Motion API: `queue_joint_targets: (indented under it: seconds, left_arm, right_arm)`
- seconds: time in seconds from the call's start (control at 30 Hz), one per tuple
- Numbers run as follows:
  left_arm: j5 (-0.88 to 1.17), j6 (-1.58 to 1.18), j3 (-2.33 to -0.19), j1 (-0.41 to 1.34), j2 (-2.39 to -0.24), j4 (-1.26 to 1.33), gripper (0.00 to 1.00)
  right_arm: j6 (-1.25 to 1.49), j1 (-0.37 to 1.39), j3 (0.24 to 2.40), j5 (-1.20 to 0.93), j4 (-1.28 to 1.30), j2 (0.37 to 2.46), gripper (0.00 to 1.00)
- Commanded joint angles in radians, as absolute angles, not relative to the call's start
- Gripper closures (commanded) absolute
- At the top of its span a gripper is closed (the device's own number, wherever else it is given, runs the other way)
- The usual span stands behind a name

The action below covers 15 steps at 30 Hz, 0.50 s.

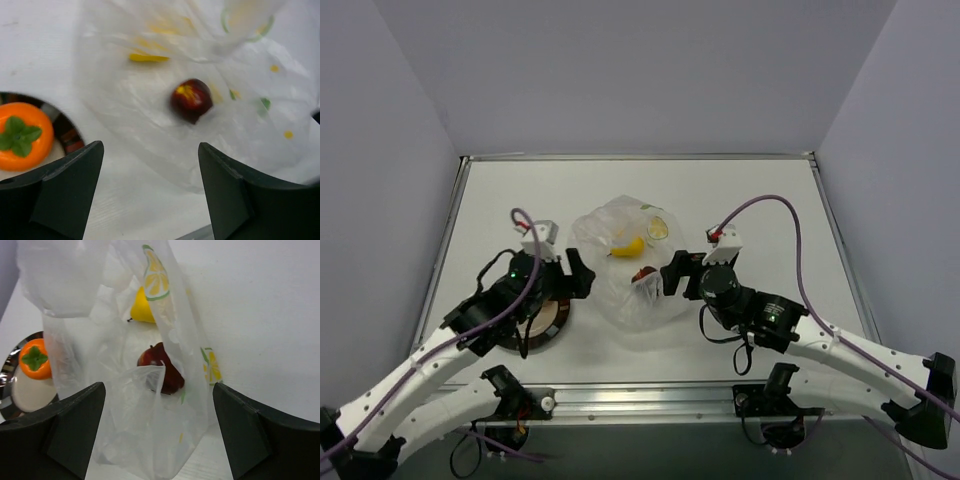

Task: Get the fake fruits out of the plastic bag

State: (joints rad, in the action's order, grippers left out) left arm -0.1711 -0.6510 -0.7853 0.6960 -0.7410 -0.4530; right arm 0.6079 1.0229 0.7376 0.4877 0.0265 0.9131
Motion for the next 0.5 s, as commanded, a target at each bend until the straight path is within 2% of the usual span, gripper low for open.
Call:
queue_joint_targets:
  seconds: [0.0,0.07,0.17,0.27,0.3,0.4,0.47]
  left_arm:
    - [-0.165,-0.549,-0.891,0.886,-0.866,-0.403,0.26]
    - [-0.224,-0.529,-0.92,0.926,-0.945,-0.384,0.26]
    - [-0.198,-0.506,-0.954,0.933,-1.032,-0.307,0.26]
    - [-0.189,-0.483,-0.995,0.93,-1.126,-0.233,0.26]
    - [-0.18,-0.474,-1.011,0.93,-1.149,-0.21,0.26]
    - [-0.179,-0.453,-1.051,0.928,-1.242,-0.161,0.26]
    - [-0.179,-0.449,-1.072,0.917,-1.31,-0.138,0.25]
  right_arm:
    - [0.655,0.977,0.712,0.532,0.084,0.954,0.16]
    - [0.681,0.97,0.687,0.531,0.083,0.971,0.19]
    - [0.701,0.966,0.669,0.511,0.083,0.98,0.29]
    - [0.718,0.968,0.637,0.467,0.083,0.98,0.52]
    - [0.719,0.968,0.612,0.454,0.081,0.979,0.69]
    - [0.738,0.966,0.566,0.419,0.081,0.974,0.96]
    - [0.75,0.966,0.523,0.404,0.083,0.971,1.0]
